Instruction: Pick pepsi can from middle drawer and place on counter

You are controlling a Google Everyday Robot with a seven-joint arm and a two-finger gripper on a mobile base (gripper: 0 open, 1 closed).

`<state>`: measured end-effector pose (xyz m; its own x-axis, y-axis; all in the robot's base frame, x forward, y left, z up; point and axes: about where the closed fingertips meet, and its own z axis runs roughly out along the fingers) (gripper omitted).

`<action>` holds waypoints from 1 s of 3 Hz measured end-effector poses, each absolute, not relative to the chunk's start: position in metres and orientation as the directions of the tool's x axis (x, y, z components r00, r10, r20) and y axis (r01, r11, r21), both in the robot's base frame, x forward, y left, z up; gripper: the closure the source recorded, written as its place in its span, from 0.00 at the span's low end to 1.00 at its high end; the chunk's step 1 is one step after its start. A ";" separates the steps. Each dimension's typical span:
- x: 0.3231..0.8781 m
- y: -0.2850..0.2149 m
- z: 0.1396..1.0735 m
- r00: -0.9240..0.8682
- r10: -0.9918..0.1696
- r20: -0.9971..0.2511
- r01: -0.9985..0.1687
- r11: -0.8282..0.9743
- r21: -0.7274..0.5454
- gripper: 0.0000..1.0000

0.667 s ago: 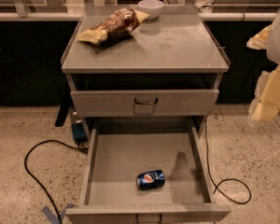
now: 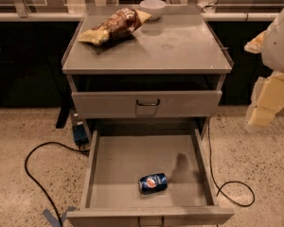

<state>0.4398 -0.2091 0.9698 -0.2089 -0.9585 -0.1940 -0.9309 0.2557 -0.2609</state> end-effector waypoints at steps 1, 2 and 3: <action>0.462 -0.190 0.928 -0.172 -0.960 -0.223 -0.948 0.223 -0.227 0.00; 0.495 -0.170 0.870 -0.145 -0.958 -0.248 -0.960 0.197 -0.199 0.00; 0.525 -0.157 0.817 -0.151 -0.946 -0.286 -0.955 0.215 -0.207 0.00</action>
Offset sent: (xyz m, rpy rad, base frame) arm 0.1014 0.0628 -0.1752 0.1079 0.0651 0.1158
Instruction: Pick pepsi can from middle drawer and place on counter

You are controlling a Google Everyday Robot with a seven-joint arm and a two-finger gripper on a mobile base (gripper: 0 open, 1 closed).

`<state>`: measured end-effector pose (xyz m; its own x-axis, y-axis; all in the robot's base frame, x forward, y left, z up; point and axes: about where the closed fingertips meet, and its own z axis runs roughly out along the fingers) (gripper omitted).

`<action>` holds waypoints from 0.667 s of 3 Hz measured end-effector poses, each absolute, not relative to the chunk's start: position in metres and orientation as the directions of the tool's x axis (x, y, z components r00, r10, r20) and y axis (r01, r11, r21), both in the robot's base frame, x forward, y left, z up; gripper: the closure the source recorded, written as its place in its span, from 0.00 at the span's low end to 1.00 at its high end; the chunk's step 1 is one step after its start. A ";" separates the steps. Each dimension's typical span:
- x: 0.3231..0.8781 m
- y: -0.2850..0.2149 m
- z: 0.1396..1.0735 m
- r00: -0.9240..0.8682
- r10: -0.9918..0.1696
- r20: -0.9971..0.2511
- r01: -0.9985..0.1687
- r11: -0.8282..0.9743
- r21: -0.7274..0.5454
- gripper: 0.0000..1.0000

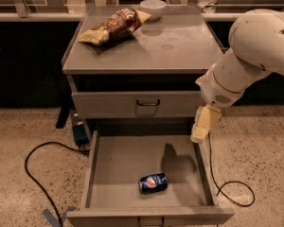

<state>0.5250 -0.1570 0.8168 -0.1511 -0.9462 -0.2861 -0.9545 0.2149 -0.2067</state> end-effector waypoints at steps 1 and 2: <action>0.525 -0.157 0.817 -0.151 -0.946 -0.286 -0.955 0.215 -0.207 0.00; 0.529 -0.148 0.799 -0.152 -0.948 -0.280 -0.951 0.217 -0.221 0.00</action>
Offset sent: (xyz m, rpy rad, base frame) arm 0.0122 0.0220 -0.0469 -0.0194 -0.0341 -0.0149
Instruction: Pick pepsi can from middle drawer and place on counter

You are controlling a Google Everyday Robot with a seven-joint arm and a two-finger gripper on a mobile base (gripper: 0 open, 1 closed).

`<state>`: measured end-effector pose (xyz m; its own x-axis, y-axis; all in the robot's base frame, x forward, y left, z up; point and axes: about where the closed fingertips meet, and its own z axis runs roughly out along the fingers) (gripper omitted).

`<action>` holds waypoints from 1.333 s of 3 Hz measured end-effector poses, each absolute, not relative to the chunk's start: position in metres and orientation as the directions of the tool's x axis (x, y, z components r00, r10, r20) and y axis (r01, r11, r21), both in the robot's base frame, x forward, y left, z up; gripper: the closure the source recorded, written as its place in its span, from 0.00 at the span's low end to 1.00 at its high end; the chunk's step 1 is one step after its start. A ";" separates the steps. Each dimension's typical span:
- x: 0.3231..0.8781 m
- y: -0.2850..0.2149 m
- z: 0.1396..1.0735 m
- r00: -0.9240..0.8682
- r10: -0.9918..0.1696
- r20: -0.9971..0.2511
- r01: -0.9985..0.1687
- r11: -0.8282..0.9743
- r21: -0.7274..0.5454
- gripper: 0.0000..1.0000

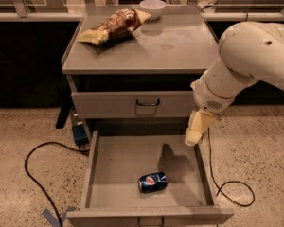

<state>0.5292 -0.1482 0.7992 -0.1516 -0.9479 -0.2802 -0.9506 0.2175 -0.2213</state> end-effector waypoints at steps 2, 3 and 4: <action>0.540 -0.104 0.681 -0.117 -0.916 -0.383 -0.964 0.198 -0.178 0.00; 0.541 -0.085 0.620 -0.110 -0.888 -0.446 -0.970 0.193 -0.145 0.00; 0.541 -0.085 0.620 -0.110 -0.888 -0.446 -0.970 0.193 -0.145 0.00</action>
Offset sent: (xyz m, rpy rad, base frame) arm 0.0151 0.0740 -0.1939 0.2053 0.0159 0.0755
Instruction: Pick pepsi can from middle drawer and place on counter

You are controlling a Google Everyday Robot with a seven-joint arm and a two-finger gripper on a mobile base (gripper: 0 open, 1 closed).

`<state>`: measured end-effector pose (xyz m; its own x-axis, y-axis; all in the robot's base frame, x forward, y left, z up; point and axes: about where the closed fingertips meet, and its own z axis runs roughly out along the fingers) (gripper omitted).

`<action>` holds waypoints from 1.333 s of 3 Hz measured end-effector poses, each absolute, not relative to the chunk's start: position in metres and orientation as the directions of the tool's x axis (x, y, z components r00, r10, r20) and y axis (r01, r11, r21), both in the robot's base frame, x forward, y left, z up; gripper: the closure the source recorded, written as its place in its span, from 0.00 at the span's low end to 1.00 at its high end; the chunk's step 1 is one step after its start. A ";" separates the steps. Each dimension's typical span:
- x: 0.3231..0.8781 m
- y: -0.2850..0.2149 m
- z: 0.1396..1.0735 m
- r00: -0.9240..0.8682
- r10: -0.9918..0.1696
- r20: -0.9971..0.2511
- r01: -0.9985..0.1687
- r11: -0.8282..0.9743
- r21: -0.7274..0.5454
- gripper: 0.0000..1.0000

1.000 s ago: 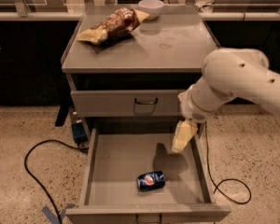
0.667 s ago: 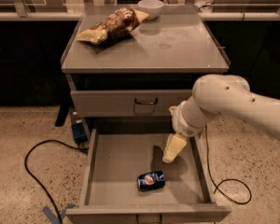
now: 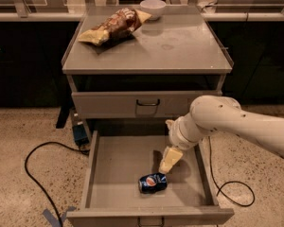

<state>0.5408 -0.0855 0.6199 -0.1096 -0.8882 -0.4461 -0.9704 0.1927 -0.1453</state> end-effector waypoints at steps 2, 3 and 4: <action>0.510 -0.071 0.543 -0.176 -0.868 -0.464 -0.973 0.225 -0.053 0.00; 0.499 -0.067 0.485 -0.195 -0.874 -0.445 -0.973 0.230 -0.027 0.00; 0.524 -0.061 0.433 -0.154 -0.888 -0.434 -0.972 0.214 -0.094 0.00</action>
Offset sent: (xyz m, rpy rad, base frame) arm -0.0528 0.0272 -0.1381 0.0590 0.1422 -0.0419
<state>0.5243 -0.0611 0.4326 -0.1540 -0.8878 -0.4338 -0.9723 0.2143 -0.0935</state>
